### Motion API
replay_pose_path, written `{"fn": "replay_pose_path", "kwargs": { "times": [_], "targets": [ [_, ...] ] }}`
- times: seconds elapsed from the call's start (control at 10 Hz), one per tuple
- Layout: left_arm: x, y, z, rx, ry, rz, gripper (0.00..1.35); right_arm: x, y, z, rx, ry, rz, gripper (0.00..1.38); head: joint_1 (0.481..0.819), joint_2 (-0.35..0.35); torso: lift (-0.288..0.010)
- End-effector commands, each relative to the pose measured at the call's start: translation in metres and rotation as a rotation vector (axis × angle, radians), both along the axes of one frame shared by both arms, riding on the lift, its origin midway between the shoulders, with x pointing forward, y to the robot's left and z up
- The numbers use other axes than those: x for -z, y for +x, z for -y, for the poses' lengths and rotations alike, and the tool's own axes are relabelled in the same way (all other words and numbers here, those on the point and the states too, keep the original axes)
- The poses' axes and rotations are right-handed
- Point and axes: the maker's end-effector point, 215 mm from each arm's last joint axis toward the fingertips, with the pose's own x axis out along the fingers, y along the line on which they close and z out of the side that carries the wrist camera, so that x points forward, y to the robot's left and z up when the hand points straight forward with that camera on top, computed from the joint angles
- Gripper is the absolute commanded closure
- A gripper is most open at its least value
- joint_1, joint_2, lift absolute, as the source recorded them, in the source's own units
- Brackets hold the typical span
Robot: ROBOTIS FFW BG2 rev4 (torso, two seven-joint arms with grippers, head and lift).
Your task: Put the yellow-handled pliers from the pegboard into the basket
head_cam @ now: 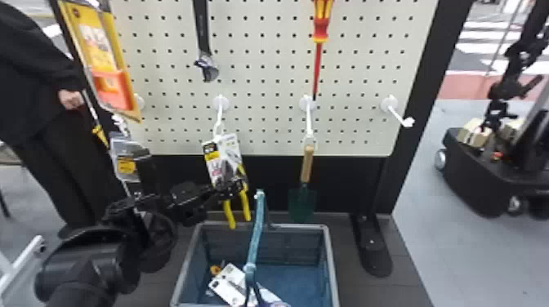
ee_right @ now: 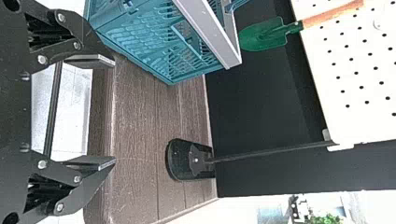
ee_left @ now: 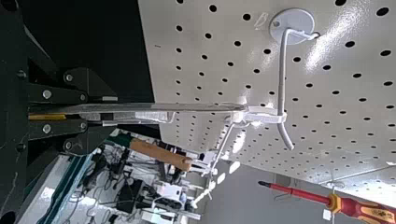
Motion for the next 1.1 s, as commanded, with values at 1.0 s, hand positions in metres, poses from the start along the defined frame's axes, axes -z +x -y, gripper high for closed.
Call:
{"fn": "replay_pose_path", "kwargs": {
  "times": [1.0],
  "targets": [
    [-0.014, -0.012, 0.002, -0.005, -0.003, 0.021, 1.21, -0.001, 0.001, -0.001, 0.001, 0.002, 0.002, 0.53, 0.549, 0.000, -0.100]
  ]
}}
